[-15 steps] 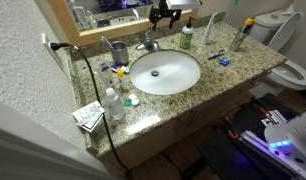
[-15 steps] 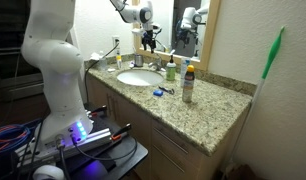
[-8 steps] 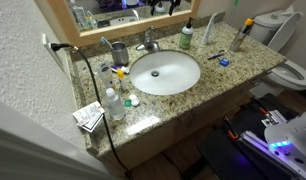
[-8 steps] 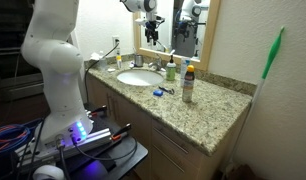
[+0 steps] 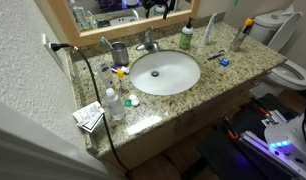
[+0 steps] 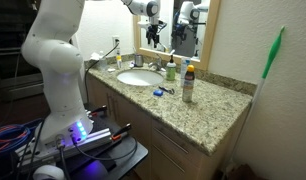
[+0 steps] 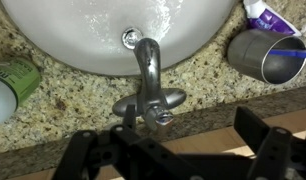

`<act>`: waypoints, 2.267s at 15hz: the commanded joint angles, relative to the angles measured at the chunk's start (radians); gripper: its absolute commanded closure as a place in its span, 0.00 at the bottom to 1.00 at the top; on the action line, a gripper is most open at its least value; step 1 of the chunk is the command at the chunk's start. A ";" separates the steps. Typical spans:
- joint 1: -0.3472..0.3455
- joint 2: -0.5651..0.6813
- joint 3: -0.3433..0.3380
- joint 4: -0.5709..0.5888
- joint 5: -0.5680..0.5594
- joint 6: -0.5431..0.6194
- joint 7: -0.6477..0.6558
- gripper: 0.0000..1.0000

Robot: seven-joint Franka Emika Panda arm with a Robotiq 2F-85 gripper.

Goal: Push the faucet handle downwards

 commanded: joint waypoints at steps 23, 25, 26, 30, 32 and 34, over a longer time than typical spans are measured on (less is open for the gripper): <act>0.020 0.202 -0.041 0.183 -0.039 -0.052 0.003 0.54; 0.019 0.202 -0.040 0.184 -0.039 -0.073 0.004 0.68; 0.020 0.202 -0.041 0.185 -0.040 -0.077 0.006 0.73; 0.022 0.204 -0.041 0.182 -0.031 -0.082 0.012 0.95; 0.020 0.205 -0.041 0.185 -0.026 -0.100 0.015 0.98; 0.022 0.209 -0.046 0.188 -0.032 -0.118 0.021 1.00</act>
